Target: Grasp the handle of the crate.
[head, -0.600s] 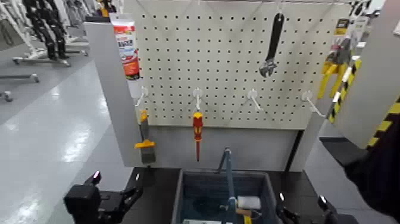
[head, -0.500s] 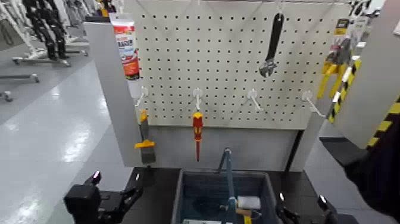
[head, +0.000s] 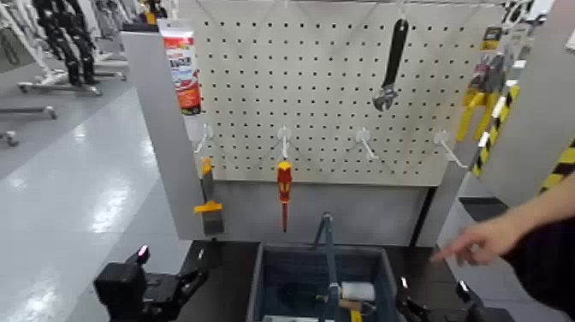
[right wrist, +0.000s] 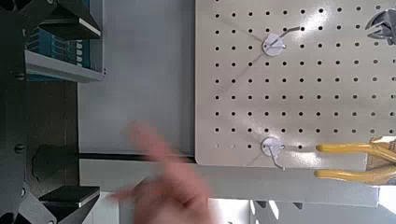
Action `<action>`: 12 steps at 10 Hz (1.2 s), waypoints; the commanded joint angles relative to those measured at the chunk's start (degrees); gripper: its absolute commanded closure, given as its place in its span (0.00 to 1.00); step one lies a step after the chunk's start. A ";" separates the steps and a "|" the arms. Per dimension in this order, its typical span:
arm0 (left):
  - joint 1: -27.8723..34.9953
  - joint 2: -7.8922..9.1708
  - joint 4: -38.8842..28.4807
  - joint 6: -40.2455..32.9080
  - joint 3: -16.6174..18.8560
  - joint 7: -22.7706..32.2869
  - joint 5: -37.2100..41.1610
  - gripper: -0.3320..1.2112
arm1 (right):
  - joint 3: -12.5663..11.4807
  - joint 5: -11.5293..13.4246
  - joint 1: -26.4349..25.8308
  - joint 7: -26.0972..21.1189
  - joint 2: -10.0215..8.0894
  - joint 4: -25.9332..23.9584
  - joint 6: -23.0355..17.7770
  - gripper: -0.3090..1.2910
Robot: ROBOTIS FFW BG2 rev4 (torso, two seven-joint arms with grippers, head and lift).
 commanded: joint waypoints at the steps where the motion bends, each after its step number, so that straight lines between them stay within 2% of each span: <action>1: -3.80 -0.01 -0.79 7.08 0.28 -6.88 6.89 0.29 | 0.13 -0.08 0.00 0.00 1.23 0.00 0.09 0.27; 3: -7.41 -0.01 -0.52 12.44 -0.16 -11.98 11.02 0.29 | 0.31 -0.17 -0.09 0.00 1.23 0.18 0.09 0.27; 6: -11.89 -0.09 0.18 19.12 -1.48 -15.50 18.84 0.29 | 0.39 -0.25 -0.18 0.00 1.32 0.27 0.09 0.27; 9: -15.76 -0.27 4.49 21.93 -3.15 -18.31 31.94 0.29 | 0.57 -0.34 -0.27 0.00 1.32 0.44 0.09 0.27; 12: -19.45 0.35 8.70 25.45 -6.05 -20.15 43.36 0.29 | 0.57 -0.43 -0.35 0.00 1.32 0.44 0.09 0.27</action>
